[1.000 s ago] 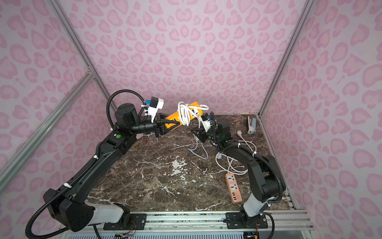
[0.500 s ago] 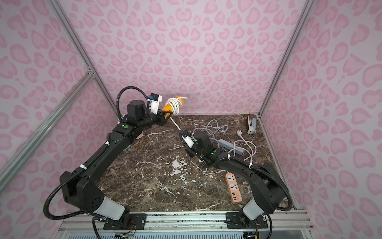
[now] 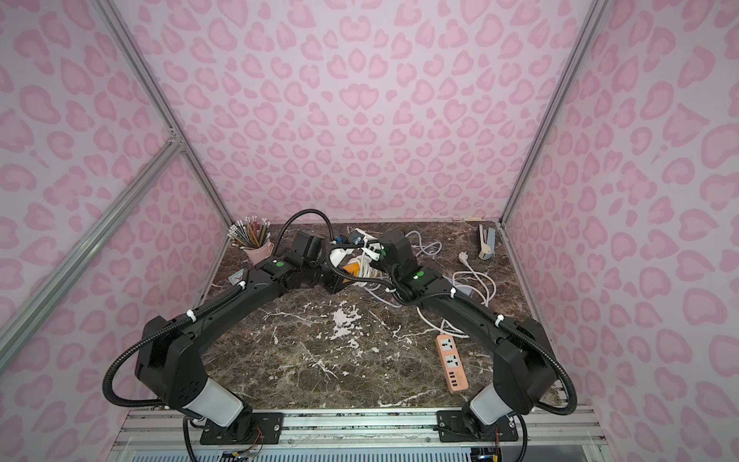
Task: Wrap the cord around the power strip
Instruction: Wrap the power cord around the power strip.
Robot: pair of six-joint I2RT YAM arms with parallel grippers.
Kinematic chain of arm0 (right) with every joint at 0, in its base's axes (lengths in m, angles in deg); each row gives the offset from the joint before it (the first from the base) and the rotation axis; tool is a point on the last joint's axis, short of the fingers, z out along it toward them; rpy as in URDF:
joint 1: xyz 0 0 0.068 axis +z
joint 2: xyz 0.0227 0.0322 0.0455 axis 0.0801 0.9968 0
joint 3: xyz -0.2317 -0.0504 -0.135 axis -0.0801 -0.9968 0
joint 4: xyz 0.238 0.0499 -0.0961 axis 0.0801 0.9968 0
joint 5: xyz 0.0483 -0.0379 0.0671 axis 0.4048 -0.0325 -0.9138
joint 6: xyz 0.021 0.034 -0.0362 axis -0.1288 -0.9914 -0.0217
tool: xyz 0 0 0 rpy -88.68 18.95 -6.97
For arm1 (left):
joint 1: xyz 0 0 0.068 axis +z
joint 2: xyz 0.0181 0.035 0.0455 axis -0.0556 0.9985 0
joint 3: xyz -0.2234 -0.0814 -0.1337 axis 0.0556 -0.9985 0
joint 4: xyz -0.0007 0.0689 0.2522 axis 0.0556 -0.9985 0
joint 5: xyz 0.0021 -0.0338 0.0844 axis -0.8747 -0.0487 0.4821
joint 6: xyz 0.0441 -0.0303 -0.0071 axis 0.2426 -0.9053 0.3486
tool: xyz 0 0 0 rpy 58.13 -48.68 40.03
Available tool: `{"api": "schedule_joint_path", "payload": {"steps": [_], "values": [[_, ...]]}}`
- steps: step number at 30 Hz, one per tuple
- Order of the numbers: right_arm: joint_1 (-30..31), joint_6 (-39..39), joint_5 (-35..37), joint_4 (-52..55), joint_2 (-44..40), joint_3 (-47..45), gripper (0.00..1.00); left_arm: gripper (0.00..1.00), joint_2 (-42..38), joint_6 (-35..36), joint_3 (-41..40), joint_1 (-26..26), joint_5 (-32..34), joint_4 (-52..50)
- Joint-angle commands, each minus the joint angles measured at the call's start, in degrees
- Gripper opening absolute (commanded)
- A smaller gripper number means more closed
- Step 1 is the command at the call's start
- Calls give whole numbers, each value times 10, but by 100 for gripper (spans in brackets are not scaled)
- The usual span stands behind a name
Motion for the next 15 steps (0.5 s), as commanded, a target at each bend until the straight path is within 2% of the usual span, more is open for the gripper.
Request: {"api": "schedule_joint_path", "payload": {"steps": [1, 5, 9, 15], "values": [[-39, 26, -88, -37, 33, 78, 0, 3, -24, 44, -28, -17, -125, -55], [-66, 70, -182, 93, 77, 138, 0, 3, -55, 44, -57, -18, -183, -31], [-77, 88, -254, 206, 97, 160, 11, 3, -60, 46, -74, -16, -206, -10], [-96, 83, -333, 292, 113, 177, 35, 2, -47, 51, -66, -14, -261, 10]]}}
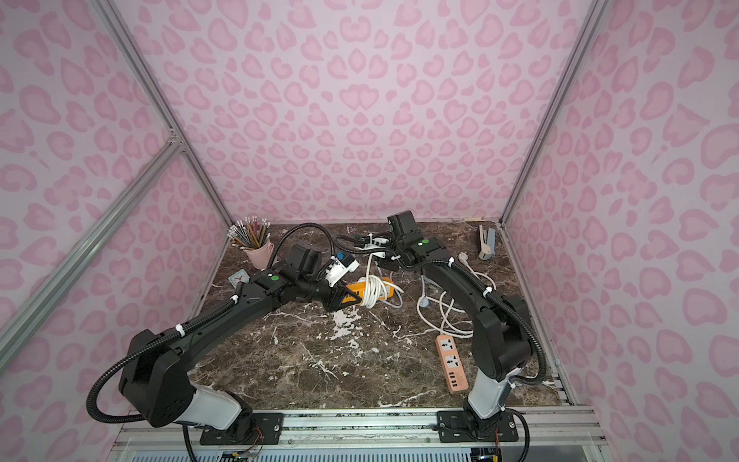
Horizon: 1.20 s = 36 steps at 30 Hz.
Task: Wrap the cord around the power strip
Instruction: Wrap the power cord around the power strip.
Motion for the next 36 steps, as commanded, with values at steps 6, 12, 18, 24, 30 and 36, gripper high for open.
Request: {"api": "schedule_joint_path", "payload": {"steps": [6, 12, 18, 24, 30, 36], "values": [[-33, -18, -100, 40, 9, 18, 36, 3, -2, 50, -5, 9, -145, 0], [-65, -36, -179, 30, 14, 0, 32, 3, -35, 48, -20, 49, -272, 45], [-102, -43, -313, 46, 34, 9, 35, 3, -71, 4, -30, 67, -334, 125], [-105, -78, -406, 26, 44, -14, 35, 3, -92, -137, -73, 91, -312, 307], [-110, -163, -458, -81, 14, -88, 41, 3, -58, -181, -66, 99, -276, 336], [-118, -252, -482, -190, 4, -155, 37, 3, -24, -318, -92, 125, -240, 473]]}}
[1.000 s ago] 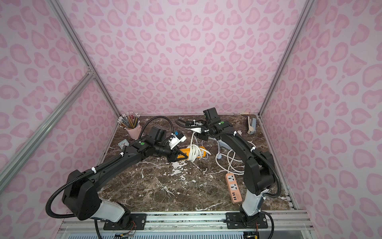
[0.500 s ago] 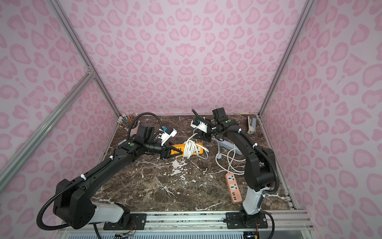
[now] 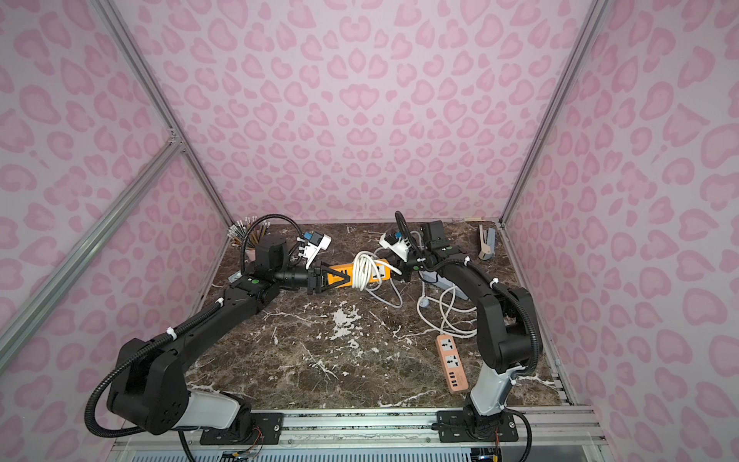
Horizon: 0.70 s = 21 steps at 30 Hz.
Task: Wrap the cord around the power strip
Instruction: Wrap the power cord around the power strip.
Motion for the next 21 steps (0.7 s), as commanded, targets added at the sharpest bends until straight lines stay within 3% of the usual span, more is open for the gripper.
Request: {"api": "schedule_joint_path", "payload": {"steps": [1, 8, 13, 21], "values": [[2, -98, -25, -113, -3, -25, 36, 3, 14, -89, -2, 2, 13, 157], [25, -250, -6, -193, 20, -27, 29, 3, 42, -150, -16, 3, 58, 238], [42, -402, 8, -247, 30, -42, 27, 3, 48, -189, -44, 16, 136, 290], [61, -629, 44, -264, 28, -47, 27, 3, 9, -170, -102, 48, 262, 268]]}}
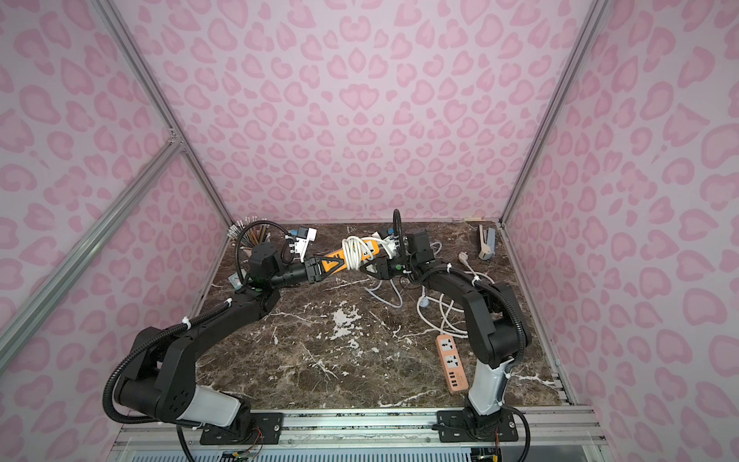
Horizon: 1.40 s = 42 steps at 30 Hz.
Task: Wrap the cord around the power strip
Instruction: Wrap the power cord around the power strip, then place the power strip at the center of the board.
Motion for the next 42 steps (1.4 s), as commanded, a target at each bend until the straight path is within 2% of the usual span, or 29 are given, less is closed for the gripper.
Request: {"api": "schedule_joint_path", "payload": {"steps": [1, 4, 7, 18, 24, 28, 34, 38, 42], "values": [[1, -143, 23, -39, -7, -2, 27, 3, -16, 19, -19, 13, 142, 9], [7, -241, 50, -88, -20, -28, 27, 3, -29, 26, -40, 14, 167, 0], [22, -302, 82, -115, -34, -37, 28, 3, -45, 30, -60, 15, 196, -11], [128, -376, 228, -37, 17, 45, 23, 3, -80, 49, -136, 23, 394, -157], [139, -377, 247, 51, 108, 140, 22, 2, -80, 37, -177, 23, 424, -180], [162, -362, 258, 120, 168, 209, 26, 2, -92, 35, -208, 23, 450, -188], [179, -413, 285, 108, 194, 190, 29, 3, -65, 37, -221, 20, 462, -189], [179, -411, 288, 121, 200, 191, 31, 3, -44, 33, -199, 20, 470, -207], [178, -409, 276, 125, 201, 189, 37, 3, -18, 37, -167, 19, 472, -242]]}}
